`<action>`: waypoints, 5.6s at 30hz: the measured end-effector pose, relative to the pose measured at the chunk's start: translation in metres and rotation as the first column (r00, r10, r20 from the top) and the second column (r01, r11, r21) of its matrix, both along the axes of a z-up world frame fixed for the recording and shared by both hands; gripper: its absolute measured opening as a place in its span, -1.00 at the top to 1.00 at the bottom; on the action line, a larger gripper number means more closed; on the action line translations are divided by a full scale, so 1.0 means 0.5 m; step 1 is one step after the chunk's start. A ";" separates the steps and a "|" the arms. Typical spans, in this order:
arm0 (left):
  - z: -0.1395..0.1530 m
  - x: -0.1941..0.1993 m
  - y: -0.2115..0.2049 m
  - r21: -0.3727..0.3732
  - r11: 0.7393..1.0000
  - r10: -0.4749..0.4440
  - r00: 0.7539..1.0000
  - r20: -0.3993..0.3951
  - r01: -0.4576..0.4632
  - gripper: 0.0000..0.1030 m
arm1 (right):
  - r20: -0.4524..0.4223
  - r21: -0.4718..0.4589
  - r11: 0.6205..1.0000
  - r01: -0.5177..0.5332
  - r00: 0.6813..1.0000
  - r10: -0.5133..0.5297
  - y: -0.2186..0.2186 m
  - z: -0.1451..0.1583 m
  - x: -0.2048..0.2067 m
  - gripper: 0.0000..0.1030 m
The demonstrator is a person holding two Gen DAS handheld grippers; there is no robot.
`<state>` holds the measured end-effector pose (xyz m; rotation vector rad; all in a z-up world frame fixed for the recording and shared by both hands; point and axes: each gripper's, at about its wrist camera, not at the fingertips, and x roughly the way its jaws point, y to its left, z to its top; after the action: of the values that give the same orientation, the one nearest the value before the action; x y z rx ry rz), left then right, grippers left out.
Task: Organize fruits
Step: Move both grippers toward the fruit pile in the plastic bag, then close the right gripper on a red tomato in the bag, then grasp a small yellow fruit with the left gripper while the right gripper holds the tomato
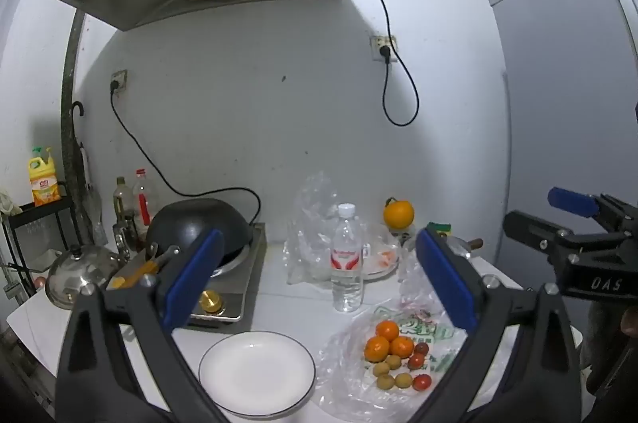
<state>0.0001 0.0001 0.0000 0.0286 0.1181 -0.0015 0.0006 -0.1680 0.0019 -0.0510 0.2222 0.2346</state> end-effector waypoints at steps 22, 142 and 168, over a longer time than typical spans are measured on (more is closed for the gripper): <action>0.020 -0.001 -0.002 0.004 1.000 0.000 1.000 0.018 0.000 -0.91 | -0.003 0.004 1.000 -0.001 1.000 0.001 -0.004 -0.002 0.003 -0.87; -0.428 0.278 -0.166 0.206 0.948 -0.066 0.779 -0.624 0.245 -0.01 | -0.588 0.099 0.960 -0.262 0.763 0.269 -0.050 -0.406 0.233 0.44; -0.442 0.291 -0.164 0.156 0.933 -0.147 0.740 -0.656 0.324 0.50 | -0.553 0.059 0.970 -0.238 0.801 0.230 -0.050 -0.367 0.220 0.44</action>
<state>0.1455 -0.0818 -0.2213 0.3134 0.8054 -0.2590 0.1108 -0.1929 -0.1814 -0.0214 0.8087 0.4967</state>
